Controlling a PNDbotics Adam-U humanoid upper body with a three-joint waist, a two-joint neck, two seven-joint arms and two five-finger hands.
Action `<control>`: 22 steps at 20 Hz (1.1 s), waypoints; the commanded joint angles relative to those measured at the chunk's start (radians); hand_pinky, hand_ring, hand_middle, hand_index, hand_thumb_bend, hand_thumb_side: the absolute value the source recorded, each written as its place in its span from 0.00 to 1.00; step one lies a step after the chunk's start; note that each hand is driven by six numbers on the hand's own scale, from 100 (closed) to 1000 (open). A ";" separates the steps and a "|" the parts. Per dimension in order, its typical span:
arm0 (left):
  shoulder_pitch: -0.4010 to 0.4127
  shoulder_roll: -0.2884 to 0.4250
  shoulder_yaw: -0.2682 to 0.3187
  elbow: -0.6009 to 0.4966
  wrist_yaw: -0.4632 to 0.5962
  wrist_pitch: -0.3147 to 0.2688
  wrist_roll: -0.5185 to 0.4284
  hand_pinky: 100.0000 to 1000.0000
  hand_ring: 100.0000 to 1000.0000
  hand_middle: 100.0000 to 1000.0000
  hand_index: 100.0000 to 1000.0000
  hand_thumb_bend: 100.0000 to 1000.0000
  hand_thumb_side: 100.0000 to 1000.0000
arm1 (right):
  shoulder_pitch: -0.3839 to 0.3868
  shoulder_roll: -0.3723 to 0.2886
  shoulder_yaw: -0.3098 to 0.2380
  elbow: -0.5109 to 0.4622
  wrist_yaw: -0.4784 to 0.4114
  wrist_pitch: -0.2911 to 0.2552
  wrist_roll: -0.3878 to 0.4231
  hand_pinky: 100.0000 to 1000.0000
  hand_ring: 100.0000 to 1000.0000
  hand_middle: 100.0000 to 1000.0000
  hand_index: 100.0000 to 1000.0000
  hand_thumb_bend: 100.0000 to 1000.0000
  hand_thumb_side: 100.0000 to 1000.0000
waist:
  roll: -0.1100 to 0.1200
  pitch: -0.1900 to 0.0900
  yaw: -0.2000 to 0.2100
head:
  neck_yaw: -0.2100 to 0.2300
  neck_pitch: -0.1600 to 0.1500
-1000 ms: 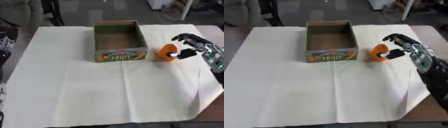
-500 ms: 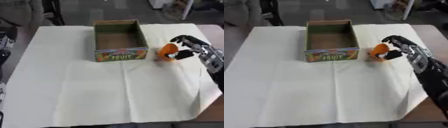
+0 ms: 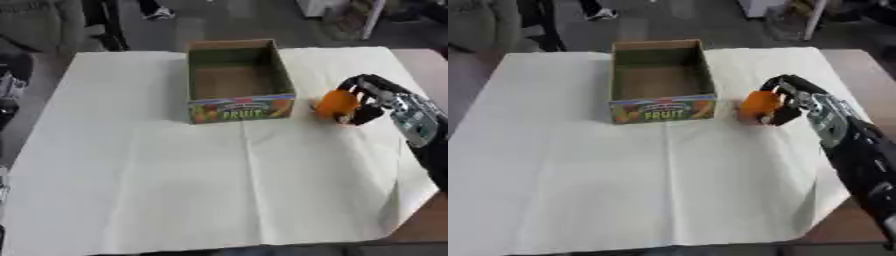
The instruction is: Pick up objects on the table and place them in the box.
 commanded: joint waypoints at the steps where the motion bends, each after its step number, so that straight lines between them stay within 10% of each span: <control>1: -0.015 0.013 0.002 -0.019 0.001 0.000 0.001 0.57 0.56 0.54 0.70 0.61 0.30 | -0.017 -0.021 -0.007 -0.019 0.010 0.000 -0.023 0.38 0.49 0.50 0.62 0.27 0.00 | 0.000 -0.012 -0.002 | -0.002 0.006; 22: -0.012 0.016 0.000 -0.019 0.002 -0.001 -0.001 0.57 0.57 0.54 0.70 0.61 0.30 | -0.145 -0.034 0.018 -0.185 -0.104 0.006 -0.061 0.25 0.41 0.39 0.51 0.20 0.01 | -0.007 -0.026 0.019 | -0.001 0.006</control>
